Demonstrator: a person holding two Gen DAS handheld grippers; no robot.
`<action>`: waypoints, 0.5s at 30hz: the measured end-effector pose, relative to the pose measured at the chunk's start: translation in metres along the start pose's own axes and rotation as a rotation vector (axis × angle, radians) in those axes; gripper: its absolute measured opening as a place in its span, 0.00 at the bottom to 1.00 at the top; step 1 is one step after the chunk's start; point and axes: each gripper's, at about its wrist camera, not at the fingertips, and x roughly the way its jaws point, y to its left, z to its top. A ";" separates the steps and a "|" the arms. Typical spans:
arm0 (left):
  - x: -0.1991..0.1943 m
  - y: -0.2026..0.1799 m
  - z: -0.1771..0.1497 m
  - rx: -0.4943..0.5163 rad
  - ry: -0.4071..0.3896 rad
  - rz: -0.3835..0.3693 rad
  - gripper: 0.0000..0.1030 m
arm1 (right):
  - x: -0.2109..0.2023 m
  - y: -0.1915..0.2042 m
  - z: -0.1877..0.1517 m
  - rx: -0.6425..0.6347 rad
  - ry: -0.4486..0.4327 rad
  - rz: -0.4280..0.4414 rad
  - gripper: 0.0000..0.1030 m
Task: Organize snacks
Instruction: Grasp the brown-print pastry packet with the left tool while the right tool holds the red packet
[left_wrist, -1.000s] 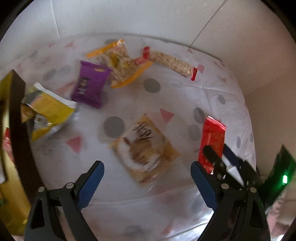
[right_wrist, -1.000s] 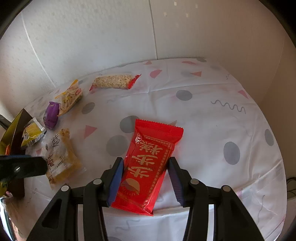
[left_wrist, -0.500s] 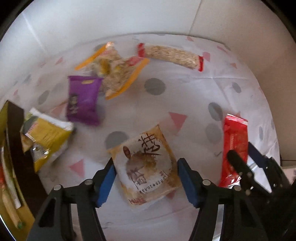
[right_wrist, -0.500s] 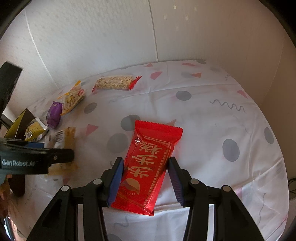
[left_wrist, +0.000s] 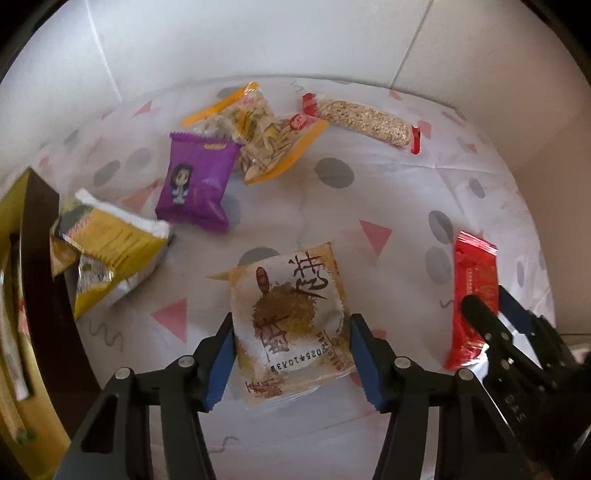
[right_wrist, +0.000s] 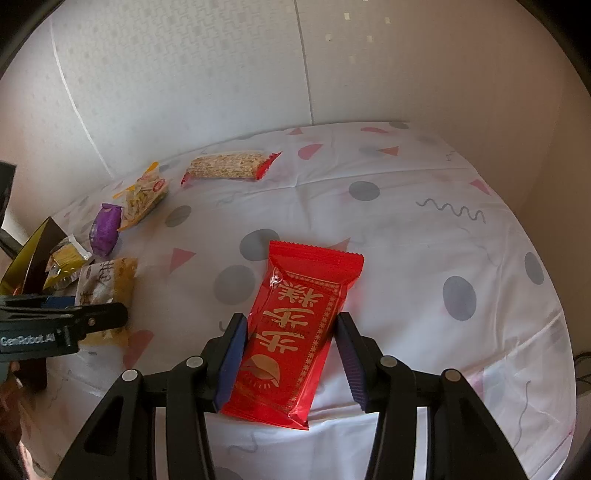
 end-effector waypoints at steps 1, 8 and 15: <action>-0.002 0.005 -0.003 -0.010 -0.005 -0.009 0.57 | 0.000 0.000 0.000 0.001 0.000 -0.003 0.49; -0.028 0.029 -0.010 -0.012 -0.067 -0.061 0.56 | 0.000 0.003 -0.002 0.000 -0.012 -0.026 0.49; -0.055 0.052 -0.016 -0.046 -0.123 -0.073 0.56 | 0.001 0.004 -0.001 0.006 -0.005 -0.038 0.47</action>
